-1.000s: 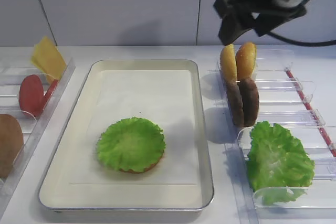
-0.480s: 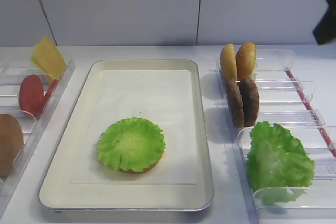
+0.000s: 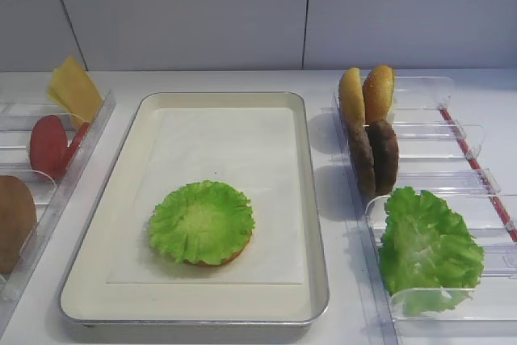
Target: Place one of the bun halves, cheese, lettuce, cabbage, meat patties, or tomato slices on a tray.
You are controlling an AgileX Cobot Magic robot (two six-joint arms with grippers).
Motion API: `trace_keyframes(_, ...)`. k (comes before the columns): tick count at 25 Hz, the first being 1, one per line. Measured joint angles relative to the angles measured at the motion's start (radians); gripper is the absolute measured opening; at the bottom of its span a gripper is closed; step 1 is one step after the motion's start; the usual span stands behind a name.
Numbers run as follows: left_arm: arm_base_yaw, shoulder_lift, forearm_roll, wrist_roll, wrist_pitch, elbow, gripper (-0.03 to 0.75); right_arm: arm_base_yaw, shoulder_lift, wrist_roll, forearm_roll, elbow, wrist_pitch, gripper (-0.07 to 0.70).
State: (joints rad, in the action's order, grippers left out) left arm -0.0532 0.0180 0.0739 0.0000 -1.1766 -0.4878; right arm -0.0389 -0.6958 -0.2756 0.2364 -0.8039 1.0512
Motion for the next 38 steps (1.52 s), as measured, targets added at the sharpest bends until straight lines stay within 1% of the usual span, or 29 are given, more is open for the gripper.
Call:
trace_keyframes(2, 0.0, 0.0, 0.0, 0.0, 0.0, 0.0, 0.349, 0.0, 0.087, 0.011, -0.014, 0.049, -0.008, 0.511)
trace_keyframes(5, 0.0, 0.0, 0.0, 0.0, 0.0, 0.0, 0.349, 0.0, 0.216, 0.07, -0.059, 0.122, -0.007, 0.511)
trace_keyframes(8, 0.0, 0.0, 0.0, 0.0, 0.0, 0.0, 0.349, 0.0, 0.32, 0.123, -0.099, 0.178, 0.031, 0.51)
trace_keyframes(10, 0.0, 0.0, 0.0, 0.0, 0.0, 0.0, 0.349, 0.0, 0.386, 0.138, -0.111, 0.2, 0.065, 0.51)
trace_keyframes(13, 0.0, 0.0, 0.0, 0.0, 0.0, 0.0, 0.349, 0.0, 0.492, 0.14, -0.113, 0.23, 0.097, 0.51)
trace_keyframes(19, 0.0, 0.0, 0.0, 0.0, 0.0, 0.0, 0.349, 0.0, 0.702, 0.142, -0.113, 0.26, 0.113, 0.51)
trace_keyframes(23, 0.0, 0.0, 0.0, 0.0, 0.0, 0.0, 0.349, 0.0, 0.713, 0.142, -0.138, 0.26, 0.12, 0.51)
trace_keyframes(28, 0.0, 0.0, 0.0, 0.0, 0.0, 0.0, 0.349, 0.0, 0.714, 0.142, -0.142, 0.323, 0.108, 0.51)
trace_keyframes(31, 0.0, 0.0, 0.0, 0.0, 0.0, 0.0, 0.349, 0.0, 0.714, 0.142, -0.142, 0.33, 0.103, 0.51)
trace_keyframes(38, 0.0, 0.0, 0.0, 0.0, 0.0, 0.0, 0.349, 0.0, 0.714, 0.142, -0.144, 0.33, 0.097, 0.432)
